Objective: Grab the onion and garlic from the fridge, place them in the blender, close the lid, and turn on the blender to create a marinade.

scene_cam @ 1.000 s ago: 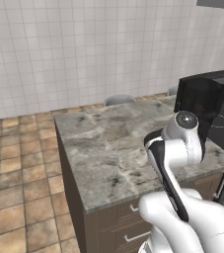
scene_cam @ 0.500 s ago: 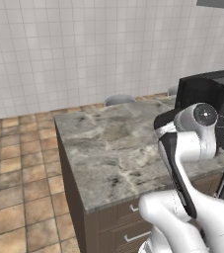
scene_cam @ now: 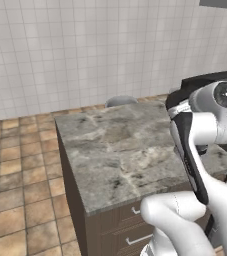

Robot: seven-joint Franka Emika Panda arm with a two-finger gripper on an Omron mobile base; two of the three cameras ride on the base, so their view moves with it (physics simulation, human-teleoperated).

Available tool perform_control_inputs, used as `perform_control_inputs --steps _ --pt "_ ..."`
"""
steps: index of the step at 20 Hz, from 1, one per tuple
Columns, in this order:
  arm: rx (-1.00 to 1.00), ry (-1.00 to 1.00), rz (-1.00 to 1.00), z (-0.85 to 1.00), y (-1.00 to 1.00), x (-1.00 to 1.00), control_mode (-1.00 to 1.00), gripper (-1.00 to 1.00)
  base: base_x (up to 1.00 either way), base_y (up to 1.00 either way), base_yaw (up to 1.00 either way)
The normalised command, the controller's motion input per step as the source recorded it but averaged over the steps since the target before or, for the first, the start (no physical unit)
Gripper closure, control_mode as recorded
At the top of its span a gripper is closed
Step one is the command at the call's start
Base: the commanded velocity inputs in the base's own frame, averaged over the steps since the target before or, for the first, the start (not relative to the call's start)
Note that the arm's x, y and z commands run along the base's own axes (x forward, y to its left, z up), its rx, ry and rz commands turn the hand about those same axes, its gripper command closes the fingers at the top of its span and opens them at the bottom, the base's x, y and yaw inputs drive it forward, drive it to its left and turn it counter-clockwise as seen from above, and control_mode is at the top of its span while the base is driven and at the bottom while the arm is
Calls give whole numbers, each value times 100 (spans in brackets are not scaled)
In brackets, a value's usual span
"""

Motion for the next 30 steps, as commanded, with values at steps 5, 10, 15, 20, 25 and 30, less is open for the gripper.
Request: perform_control_inputs --steps 5,10,15,20,25,30 --pt "-2 -8 0 99 -26 -5 -100 100 0 0 0" --pt "0 0 0 73 -47 5 -100 100 0 0 0" --pt "0 7 0 38 -52 37 -100 100 0 0 0" --pt "0 25 0 7 -44 63 -100 100 0 0 0" --pt "0 29 0 0 -39 65 -100 100 0 0 0" --pt "0 9 0 -4 -39 19 -100 100 0 0 0"
